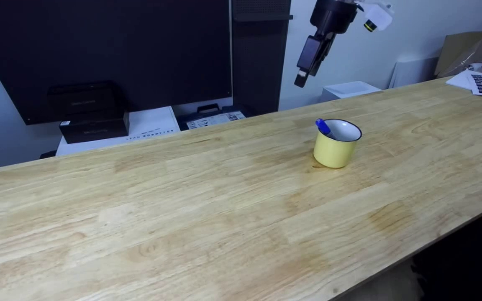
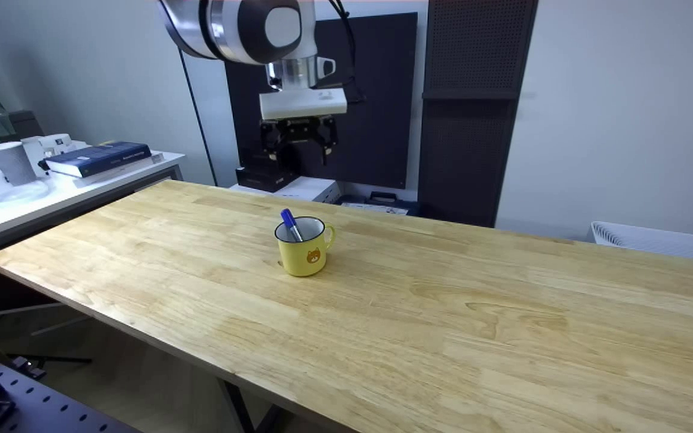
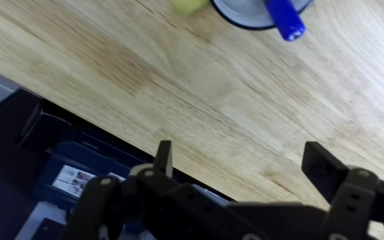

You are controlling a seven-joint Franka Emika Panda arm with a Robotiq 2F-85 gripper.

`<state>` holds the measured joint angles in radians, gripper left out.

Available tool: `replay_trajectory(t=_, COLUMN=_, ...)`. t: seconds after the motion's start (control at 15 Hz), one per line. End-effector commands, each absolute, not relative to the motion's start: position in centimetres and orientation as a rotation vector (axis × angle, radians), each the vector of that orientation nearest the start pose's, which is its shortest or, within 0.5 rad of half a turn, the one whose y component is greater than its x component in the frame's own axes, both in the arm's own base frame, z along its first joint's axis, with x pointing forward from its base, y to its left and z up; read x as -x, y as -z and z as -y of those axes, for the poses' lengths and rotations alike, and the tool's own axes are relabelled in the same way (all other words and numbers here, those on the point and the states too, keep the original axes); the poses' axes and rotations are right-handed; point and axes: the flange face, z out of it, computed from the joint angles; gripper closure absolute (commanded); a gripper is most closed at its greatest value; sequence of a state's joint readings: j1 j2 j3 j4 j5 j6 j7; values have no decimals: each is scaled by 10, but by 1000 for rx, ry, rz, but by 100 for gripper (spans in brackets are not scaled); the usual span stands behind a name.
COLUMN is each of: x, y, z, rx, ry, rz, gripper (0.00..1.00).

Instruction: Take the marker from the cup and put it on the table

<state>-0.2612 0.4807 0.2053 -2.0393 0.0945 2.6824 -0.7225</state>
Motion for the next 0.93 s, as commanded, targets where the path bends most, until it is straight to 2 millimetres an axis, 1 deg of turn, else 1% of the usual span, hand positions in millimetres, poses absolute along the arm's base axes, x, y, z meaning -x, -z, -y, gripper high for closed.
replay_trajectory(t=0.0, x=-614, y=-233, z=10, rx=2858, ry=281, rz=913, gripper=0)
replay_trajectory(t=0.13, x=-606, y=-230, z=-1, rx=2840, ry=248, rz=905, gripper=0)
replay_trajectory(t=0.27, x=-599, y=-223, z=-5, rx=2821, ry=245, rz=852, gripper=0)
replay_trajectory(t=0.33, x=-608, y=-221, z=-5, rx=2843, ry=252, rz=876, gripper=0)
replay_trajectory(t=0.87, x=-606, y=-218, z=-6, rx=2841, ry=245, rz=874, gripper=0)
